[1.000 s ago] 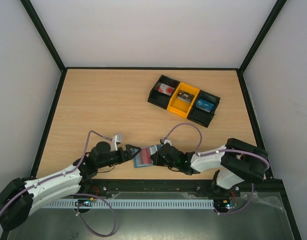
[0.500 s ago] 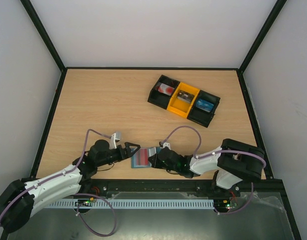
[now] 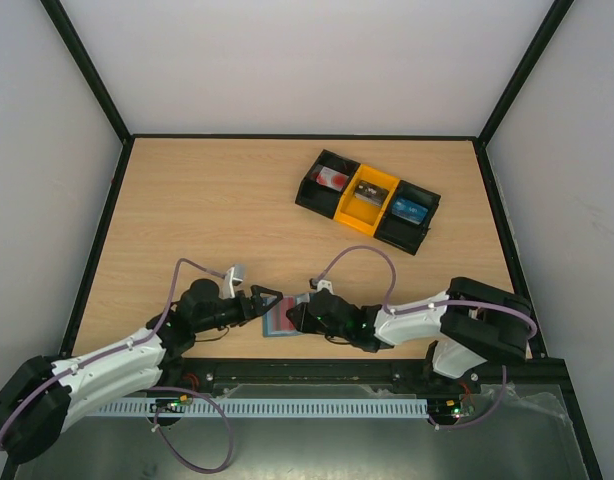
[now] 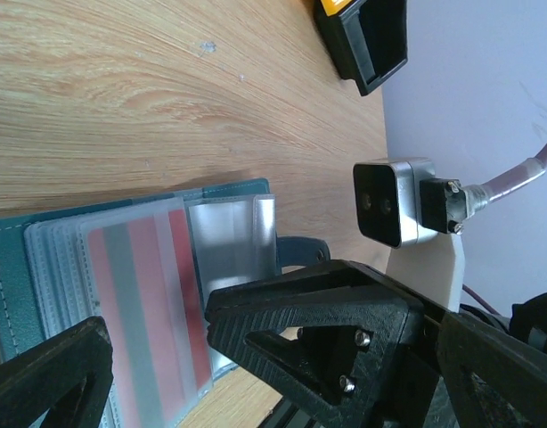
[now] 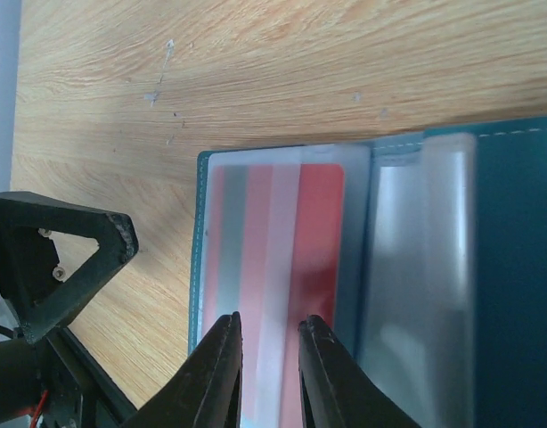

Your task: Take the credit cards out of the card holder

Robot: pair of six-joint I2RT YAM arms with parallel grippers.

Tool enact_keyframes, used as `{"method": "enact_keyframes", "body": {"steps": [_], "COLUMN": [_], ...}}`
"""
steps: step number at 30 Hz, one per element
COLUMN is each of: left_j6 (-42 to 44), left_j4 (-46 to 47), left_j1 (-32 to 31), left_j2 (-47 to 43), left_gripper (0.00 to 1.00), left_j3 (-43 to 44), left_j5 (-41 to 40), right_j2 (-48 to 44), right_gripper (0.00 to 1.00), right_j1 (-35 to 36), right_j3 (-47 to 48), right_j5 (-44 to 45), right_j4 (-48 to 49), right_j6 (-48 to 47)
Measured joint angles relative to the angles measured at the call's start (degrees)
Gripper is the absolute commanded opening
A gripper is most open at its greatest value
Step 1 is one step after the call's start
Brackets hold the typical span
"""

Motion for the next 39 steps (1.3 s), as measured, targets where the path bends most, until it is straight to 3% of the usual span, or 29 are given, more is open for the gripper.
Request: {"method": "enact_keyframes", "body": {"steps": [13,16,19,22,32,39], "left_j6": [-1.0,-1.3,-1.3,-0.9,1.3,1.2], "left_j4": [1.3,2.3,3.3,3.4,1.7,1.6], "left_j1": [0.0,0.0,0.0,0.0,1.7,1.7], "left_j2": [0.9,0.9,0.9,1.0,0.7,0.2], "left_gripper": [1.0,1.0,1.0,1.0,1.0,1.0], "left_j3": [-1.5,-1.7,-1.7,-1.7,-2.3,-2.3], "left_j5": [1.2,1.7,2.1,2.1,1.7,1.8], "right_j2": [4.0,4.2,4.1,3.5,2.2,2.9], "right_gripper": [0.06,0.07,0.16,0.19,0.18,0.11], "right_j1": [1.4,1.7,1.8,1.9,2.0,2.0], "right_j3": [1.4,1.4,1.4,1.4,3.5,3.5], "right_j5": [2.0,2.7,3.0,3.2,4.3,4.8], "right_j4": [0.0,0.2,0.3,0.0,-6.1,-6.7], "right_j6": [0.2,0.4,0.6,0.6,-0.9,-1.0]}}
